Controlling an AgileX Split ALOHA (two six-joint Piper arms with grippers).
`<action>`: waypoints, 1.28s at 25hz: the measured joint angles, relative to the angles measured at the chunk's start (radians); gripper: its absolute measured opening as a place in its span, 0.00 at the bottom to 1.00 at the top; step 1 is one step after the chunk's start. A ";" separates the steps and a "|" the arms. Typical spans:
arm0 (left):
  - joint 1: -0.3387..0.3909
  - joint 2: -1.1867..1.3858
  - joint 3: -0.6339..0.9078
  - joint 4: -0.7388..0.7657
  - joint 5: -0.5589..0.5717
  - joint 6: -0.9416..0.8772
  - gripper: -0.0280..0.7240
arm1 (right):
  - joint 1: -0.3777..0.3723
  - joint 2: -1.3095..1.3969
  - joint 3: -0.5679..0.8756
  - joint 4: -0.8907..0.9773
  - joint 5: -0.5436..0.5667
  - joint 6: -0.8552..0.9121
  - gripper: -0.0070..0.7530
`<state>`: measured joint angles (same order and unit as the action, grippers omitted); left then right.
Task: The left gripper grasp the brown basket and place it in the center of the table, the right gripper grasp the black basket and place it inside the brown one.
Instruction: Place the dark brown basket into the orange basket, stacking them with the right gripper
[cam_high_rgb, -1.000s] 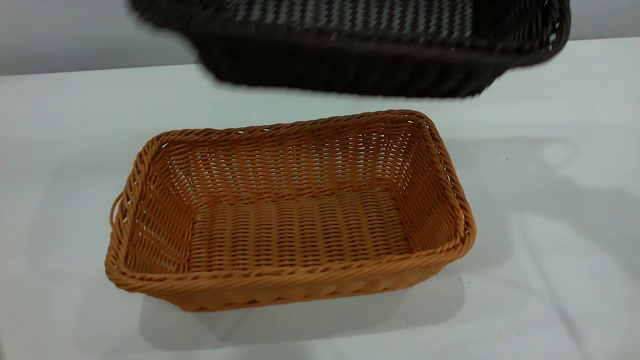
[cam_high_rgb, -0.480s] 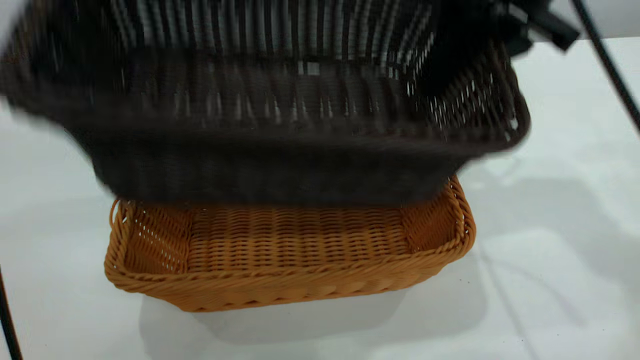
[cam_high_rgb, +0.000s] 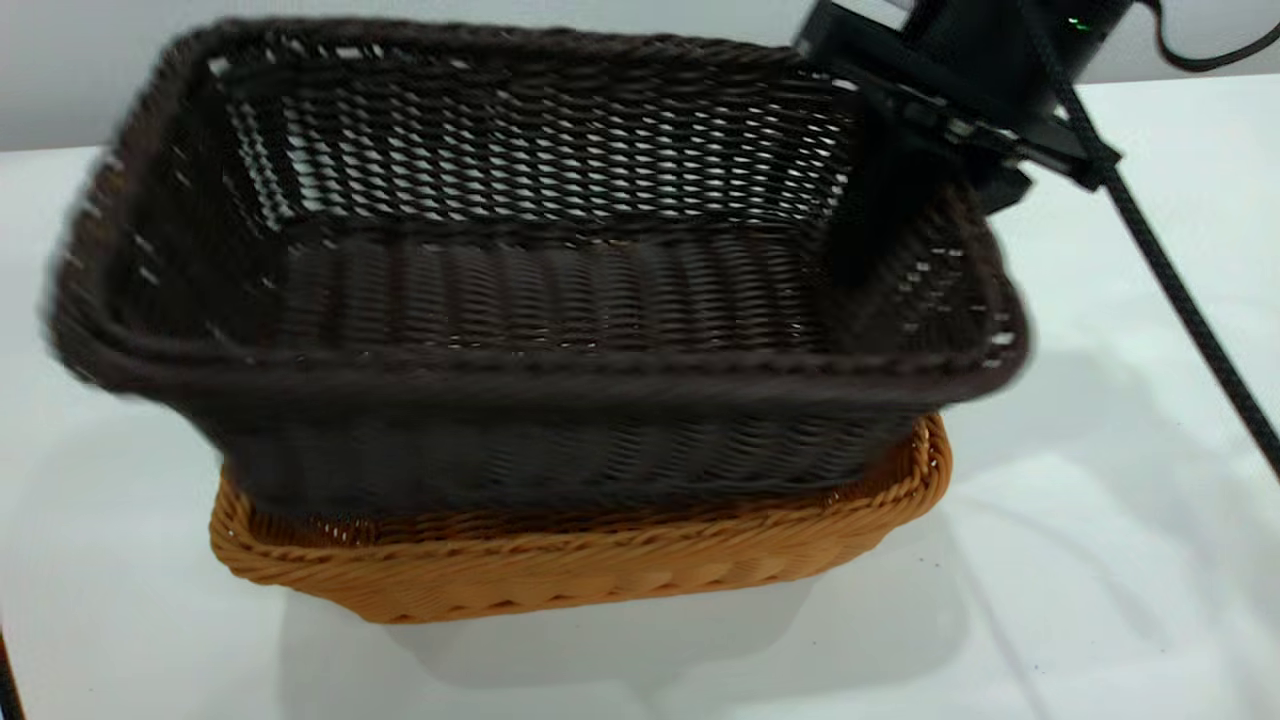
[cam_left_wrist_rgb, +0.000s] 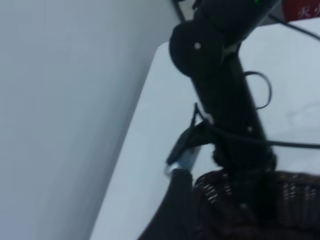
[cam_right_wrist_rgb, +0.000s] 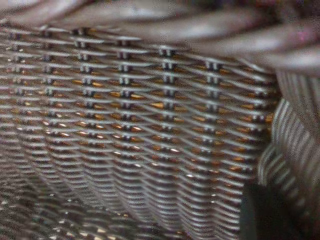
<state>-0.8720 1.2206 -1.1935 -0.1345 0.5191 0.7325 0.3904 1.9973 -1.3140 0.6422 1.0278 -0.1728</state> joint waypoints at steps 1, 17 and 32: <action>0.000 0.000 0.000 0.000 0.001 0.000 0.91 | 0.000 0.000 0.000 -0.031 -0.014 0.026 0.17; 0.000 0.000 0.000 0.018 0.002 -0.001 0.91 | 0.020 0.050 0.001 -0.074 -0.051 0.068 0.17; 0.000 0.000 0.000 0.016 0.002 -0.003 0.91 | 0.020 0.051 0.000 -0.076 -0.033 0.004 0.18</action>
<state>-0.8720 1.2206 -1.1935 -0.1185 0.5206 0.7293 0.4103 2.0486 -1.3141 0.5662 0.9945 -0.1684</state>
